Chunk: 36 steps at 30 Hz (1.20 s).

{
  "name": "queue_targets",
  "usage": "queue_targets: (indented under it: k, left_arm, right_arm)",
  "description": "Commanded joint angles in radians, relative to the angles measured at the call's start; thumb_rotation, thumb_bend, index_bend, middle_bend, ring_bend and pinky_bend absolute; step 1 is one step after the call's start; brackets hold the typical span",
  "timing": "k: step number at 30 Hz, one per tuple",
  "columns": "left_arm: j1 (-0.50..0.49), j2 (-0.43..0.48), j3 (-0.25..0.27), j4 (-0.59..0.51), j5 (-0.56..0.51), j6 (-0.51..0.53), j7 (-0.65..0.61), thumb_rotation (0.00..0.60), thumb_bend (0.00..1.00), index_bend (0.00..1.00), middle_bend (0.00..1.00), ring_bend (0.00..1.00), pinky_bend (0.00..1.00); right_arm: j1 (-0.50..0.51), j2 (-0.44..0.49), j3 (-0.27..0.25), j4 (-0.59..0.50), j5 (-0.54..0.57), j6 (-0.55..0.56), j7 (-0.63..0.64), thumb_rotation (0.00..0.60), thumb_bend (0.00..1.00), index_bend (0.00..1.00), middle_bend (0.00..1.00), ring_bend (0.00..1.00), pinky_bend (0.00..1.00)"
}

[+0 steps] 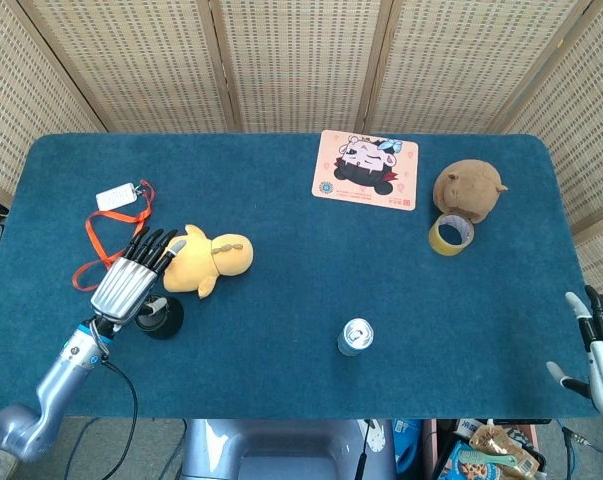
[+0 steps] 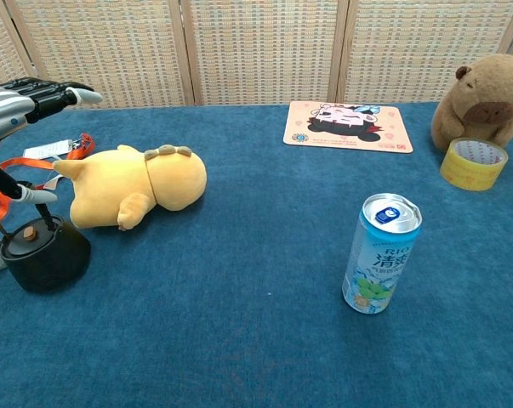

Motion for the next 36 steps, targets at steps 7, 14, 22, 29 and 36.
queue_targets:
  k: [7, 14, 22, 29, 36]
  left_arm:
    - [-0.075, -0.034, -0.033, 0.061, -0.067, -0.113, 0.009, 0.6, 0.07, 0.0, 0.0, 0.0, 0.0]
    - [-0.085, -0.03, -0.033, 0.052, -0.056, -0.093, -0.048, 0.6, 0.07, 0.0, 0.0, 0.0, 0.0]
    - [-0.091, 0.037, -0.031, -0.023, -0.057, -0.101, -0.108, 0.6, 0.07, 0.0, 0.0, 0.0, 0.0]
    - [-0.082, 0.15, 0.053, -0.129, 0.003, -0.147, -0.2, 0.6, 0.09, 0.45, 0.0, 0.0, 0.0]
    - [-0.066, 0.193, 0.12, -0.097, 0.072, -0.136, -0.272, 0.6, 0.21, 0.53, 0.0, 0.0, 0.0]
  right_arm:
    - [0.006, -0.009, 0.002, 0.004, 0.014, -0.013, -0.017, 0.6, 0.0, 0.0, 0.0, 0.0, 0.0]
    - [0.009, -0.012, 0.006, 0.007, 0.025, -0.02, -0.023, 0.6, 0.0, 0.0, 0.0, 0.0, 0.0]
    - [0.009, -0.018, 0.001, 0.006, 0.022, -0.02, -0.037, 0.6, 0.0, 0.0, 0.0, 0.0, 0.0]
    - [0.009, -0.018, 0.001, 0.006, 0.024, -0.021, -0.036, 0.6, 0.0, 0.0, 0.0, 0.0, 0.0]
    - [0.008, -0.017, 0.0, 0.004, 0.021, -0.018, -0.038, 0.6, 0.0, 0.0, 0.0, 0.0, 0.0]
